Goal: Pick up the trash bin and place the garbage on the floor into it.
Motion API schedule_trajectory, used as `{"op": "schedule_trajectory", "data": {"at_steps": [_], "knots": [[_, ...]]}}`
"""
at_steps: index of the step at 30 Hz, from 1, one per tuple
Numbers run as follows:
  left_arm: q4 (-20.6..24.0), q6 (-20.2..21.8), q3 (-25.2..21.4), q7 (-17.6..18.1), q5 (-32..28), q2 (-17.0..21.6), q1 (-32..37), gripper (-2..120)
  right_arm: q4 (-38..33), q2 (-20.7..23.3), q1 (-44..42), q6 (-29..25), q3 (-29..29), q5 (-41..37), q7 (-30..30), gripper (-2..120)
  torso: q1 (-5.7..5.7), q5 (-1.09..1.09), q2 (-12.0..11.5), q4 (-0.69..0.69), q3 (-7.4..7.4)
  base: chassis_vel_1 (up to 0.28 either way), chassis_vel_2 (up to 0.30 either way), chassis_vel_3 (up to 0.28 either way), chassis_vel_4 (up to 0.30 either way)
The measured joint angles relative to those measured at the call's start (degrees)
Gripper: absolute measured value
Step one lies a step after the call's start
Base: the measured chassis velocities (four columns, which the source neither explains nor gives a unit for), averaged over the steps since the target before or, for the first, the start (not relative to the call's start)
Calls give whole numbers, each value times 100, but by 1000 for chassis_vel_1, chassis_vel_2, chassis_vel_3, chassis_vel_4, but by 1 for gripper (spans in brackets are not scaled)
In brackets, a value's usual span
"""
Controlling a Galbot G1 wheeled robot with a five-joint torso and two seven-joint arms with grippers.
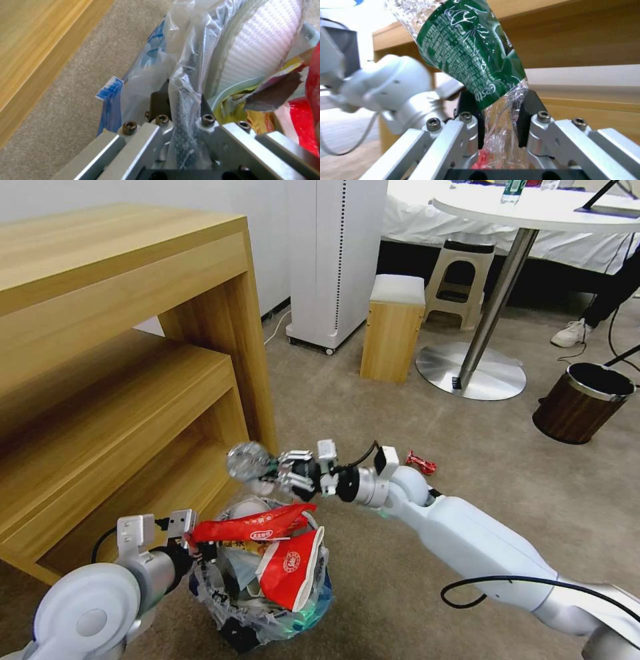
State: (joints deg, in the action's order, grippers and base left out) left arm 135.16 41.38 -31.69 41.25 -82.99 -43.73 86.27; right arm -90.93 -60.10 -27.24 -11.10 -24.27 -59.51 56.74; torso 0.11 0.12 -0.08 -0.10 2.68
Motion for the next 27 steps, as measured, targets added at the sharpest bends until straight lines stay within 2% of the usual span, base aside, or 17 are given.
{"op": "schedule_trajectory", "data": {"at_steps": [8,18,20,24,26,27], "knots": [[-59,-4,-32,8,72,3,2,1,-98,170,-77,239,145,-104,651,16,0,1,0,-1,0,0,0,0,0],[-69,-6,-16,2,94,-27,-7,1,88,156,-240,169,145,-61,588,16,0,1,0,-1,0,0,0,0,0],[-66,-6,-20,-1,99,-29,11,1,202,70,-333,100,62,-32,470,26,0,1,0,-1,0,0,0,0,0],[-57,-6,-25,-4,98,-29,14,1,228,-1,-366,89,-3,-17,454,33,0,1,0,-1,0,0,0,0,0],[-35,-6,-30,-17,88,-28,10,1,245,-96,-374,83,-79,20,478,46,0,1,0,0,0,0,0,0,0],[-35,-6,-30,-17,88,-28,10,1,245,-96,-374,83,-79,20,478,46,0,1,0,0,0,0,0,0,0]]}}
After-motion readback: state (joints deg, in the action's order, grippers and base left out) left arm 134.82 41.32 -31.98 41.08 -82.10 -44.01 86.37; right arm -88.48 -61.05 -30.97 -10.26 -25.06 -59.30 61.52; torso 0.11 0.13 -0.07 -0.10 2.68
